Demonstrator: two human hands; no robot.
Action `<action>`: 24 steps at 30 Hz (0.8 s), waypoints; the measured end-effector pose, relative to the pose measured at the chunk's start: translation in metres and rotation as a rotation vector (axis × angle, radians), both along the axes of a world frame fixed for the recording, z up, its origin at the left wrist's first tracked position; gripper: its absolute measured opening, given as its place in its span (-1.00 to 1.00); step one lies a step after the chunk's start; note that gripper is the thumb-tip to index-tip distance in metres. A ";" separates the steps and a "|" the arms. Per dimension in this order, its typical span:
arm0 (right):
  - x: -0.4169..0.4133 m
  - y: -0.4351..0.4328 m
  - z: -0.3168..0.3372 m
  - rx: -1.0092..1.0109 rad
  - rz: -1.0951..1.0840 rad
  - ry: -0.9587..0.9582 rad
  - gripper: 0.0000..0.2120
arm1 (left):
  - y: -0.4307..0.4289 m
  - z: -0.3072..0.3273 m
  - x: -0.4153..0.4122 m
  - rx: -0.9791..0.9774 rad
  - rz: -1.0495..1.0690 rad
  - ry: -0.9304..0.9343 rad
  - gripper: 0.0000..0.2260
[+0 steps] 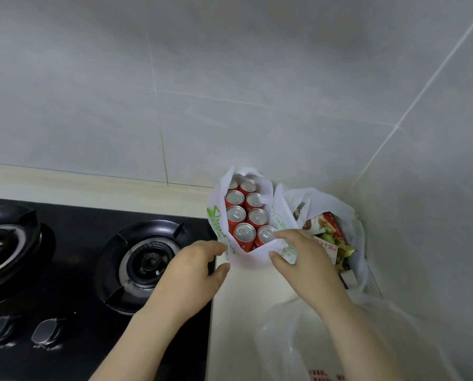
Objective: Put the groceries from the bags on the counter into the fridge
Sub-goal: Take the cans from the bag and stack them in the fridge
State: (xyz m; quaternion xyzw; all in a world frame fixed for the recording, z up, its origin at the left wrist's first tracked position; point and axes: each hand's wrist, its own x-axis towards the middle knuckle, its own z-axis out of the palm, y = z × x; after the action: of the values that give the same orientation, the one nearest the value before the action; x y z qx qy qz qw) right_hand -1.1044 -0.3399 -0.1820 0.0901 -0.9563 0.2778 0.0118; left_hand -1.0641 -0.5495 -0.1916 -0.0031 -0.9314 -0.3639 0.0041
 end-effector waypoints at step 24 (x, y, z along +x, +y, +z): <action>-0.050 0.048 -0.091 -0.009 0.153 -0.309 -0.80 | 0.061 -0.076 -0.116 -0.144 0.085 0.060 -0.66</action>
State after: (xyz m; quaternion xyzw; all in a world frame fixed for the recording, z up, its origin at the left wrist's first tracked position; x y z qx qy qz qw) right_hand -1.1543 -0.2917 -0.2728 0.1186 -0.9358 0.2929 -0.1563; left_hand -1.1797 -0.4886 -0.2678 0.0251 -0.9540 -0.2950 0.0473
